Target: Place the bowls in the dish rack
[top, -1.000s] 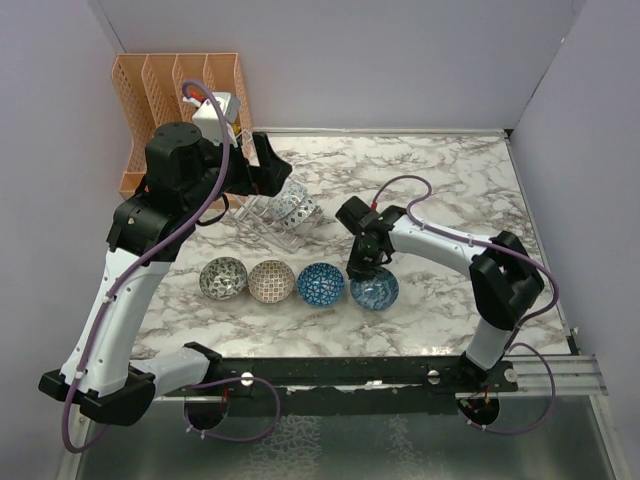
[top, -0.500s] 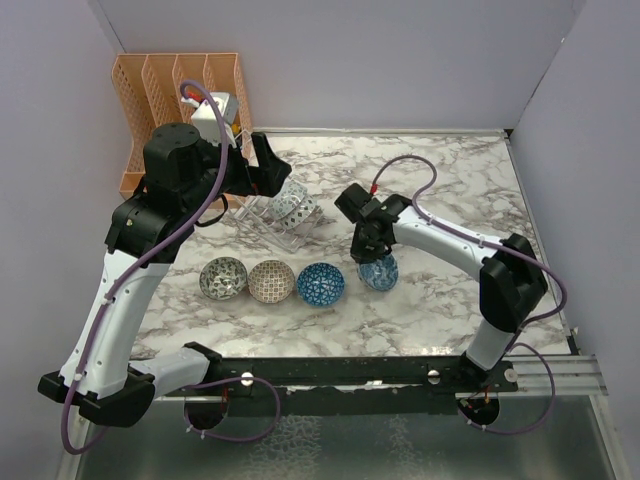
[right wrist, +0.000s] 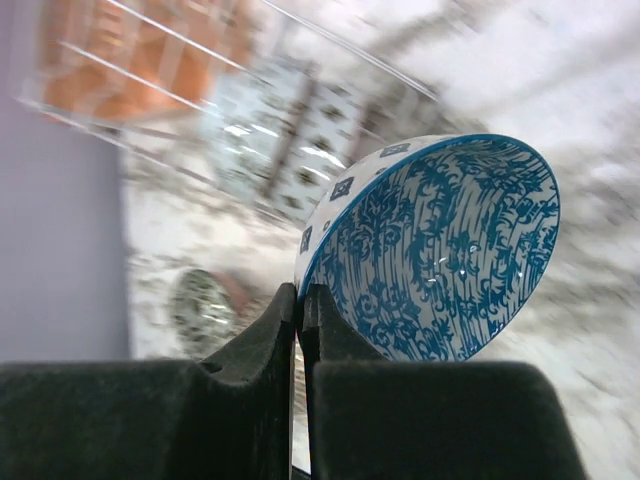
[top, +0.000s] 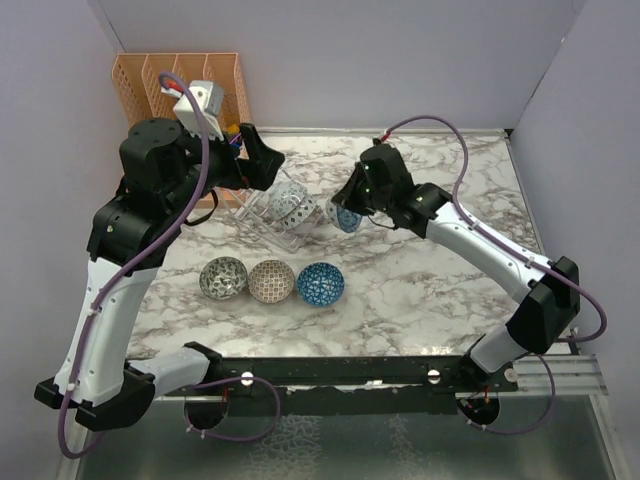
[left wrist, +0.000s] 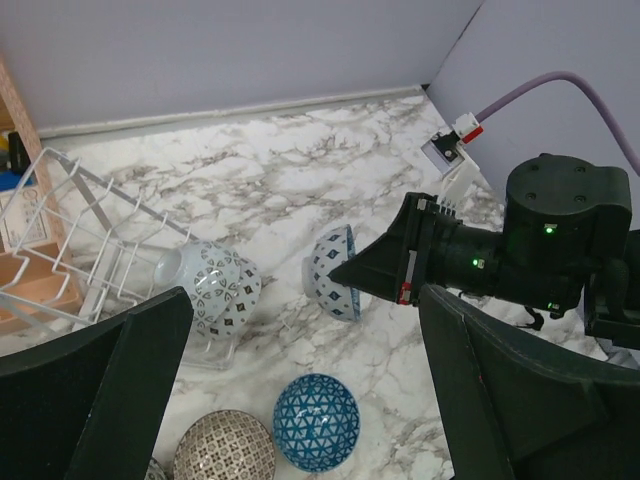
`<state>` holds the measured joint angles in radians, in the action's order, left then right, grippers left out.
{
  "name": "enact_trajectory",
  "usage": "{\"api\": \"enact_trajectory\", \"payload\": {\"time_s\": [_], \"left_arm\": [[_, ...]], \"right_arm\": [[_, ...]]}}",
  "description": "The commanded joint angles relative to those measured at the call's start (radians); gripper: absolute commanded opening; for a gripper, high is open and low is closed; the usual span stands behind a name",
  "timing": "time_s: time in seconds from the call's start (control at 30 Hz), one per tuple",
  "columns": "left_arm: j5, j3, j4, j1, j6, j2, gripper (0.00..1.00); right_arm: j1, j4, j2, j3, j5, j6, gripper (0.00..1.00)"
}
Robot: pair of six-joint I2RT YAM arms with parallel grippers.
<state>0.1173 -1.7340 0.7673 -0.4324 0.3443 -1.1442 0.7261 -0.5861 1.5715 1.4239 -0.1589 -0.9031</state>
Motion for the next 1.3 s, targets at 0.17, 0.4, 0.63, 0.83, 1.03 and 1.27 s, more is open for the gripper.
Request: {"api": "enact_trajectory", "payload": {"time_s": [0.17,0.4,0.63,0.83,1.03,1.27], "left_arm": [[-0.055,-0.158,0.026,-0.004,-0.042,-0.015,0.99],[-0.044,-0.154,0.023,-0.003,-0.036,-0.014,0.99],[-0.025,-0.154,0.026,-0.003,-0.033,-0.016,0.99],[-0.024,-0.144,0.029,-0.003,-0.038,-0.016,0.99],[-0.022,-0.136,0.027,-0.003,-0.041,-0.017,0.99],[-0.023,-0.123,0.027,-0.003,-0.041,-0.014,0.99]], "right_arm": [[-0.043,0.846,-0.007,-0.052,0.304,-0.132,0.01],[-0.044,1.276,0.15,-0.069,0.366,-0.329,0.01],[-0.042,1.553,0.312,-0.088,0.262,-0.537,0.01],[-0.039,1.61,0.407,-0.05,0.257,-0.625,0.01],[-0.025,1.65,0.449,-0.086,0.263,-0.725,0.01],[-0.016,1.698,0.472,-0.137,0.281,-0.77,0.01]]}}
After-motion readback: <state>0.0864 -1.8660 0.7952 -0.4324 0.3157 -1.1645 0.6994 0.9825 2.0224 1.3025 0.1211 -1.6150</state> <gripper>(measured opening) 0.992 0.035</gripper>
